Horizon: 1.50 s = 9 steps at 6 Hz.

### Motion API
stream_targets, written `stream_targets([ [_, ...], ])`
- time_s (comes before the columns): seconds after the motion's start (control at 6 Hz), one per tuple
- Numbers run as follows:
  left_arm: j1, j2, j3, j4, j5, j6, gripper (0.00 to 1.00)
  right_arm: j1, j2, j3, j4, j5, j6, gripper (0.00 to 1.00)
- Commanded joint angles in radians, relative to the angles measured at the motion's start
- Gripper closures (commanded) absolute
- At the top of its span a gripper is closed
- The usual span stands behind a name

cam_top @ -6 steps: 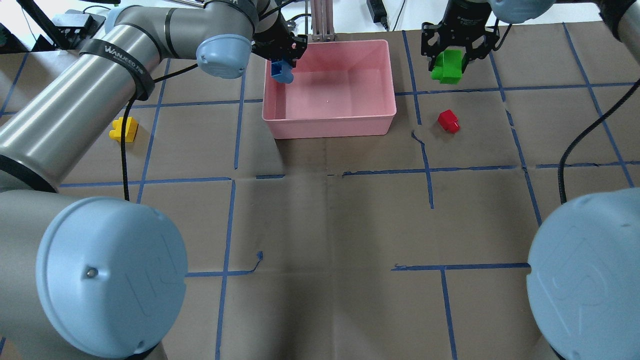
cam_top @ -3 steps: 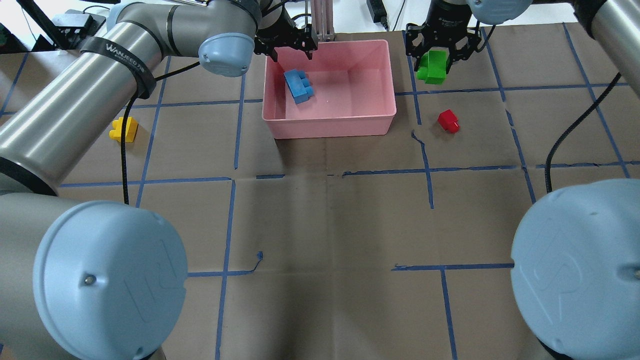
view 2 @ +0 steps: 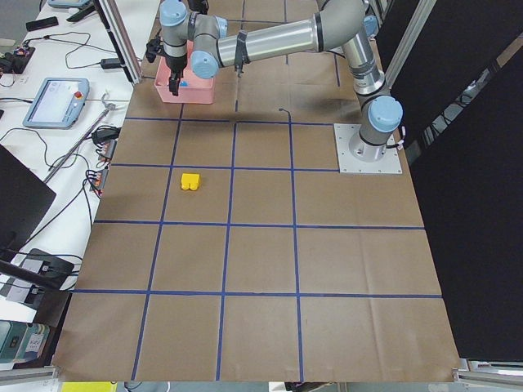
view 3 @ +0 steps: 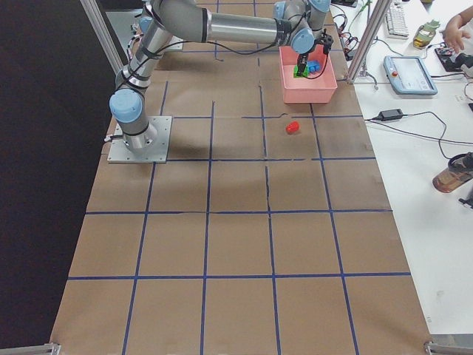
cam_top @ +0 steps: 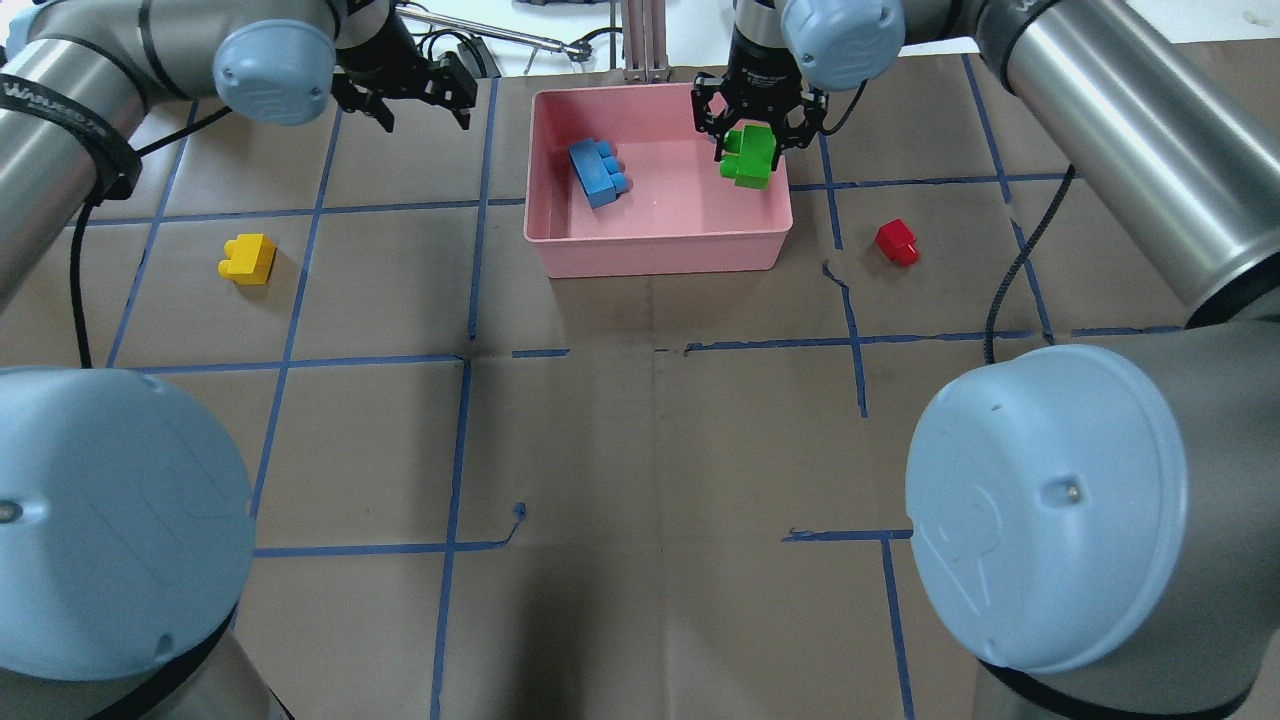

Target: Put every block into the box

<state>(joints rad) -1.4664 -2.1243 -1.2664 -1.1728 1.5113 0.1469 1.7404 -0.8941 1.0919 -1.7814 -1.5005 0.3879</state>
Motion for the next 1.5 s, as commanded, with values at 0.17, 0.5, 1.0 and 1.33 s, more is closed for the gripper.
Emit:
stream_targets([
  [0.17,0.245,0.000,-0.073,-0.018,0.097,0.190,0.00,0.015,0.044,0.000,-0.101,0.005,0.002,0.00],
  [0.5,0.296,-0.046,-0.071,-0.009,0.104,0.317,0.00,0.011,-0.003,-0.001,-0.050,0.003,-0.038,0.00],
  [1.0,0.325,-0.118,-0.071,0.068,0.102,0.499,0.01,-0.105,-0.143,0.010,0.216,-0.010,-0.400,0.00],
  [1.33,0.321,-0.176,-0.067,0.090,0.104,0.507,0.01,-0.211,-0.154,0.011,0.285,-0.009,-0.623,0.00],
])
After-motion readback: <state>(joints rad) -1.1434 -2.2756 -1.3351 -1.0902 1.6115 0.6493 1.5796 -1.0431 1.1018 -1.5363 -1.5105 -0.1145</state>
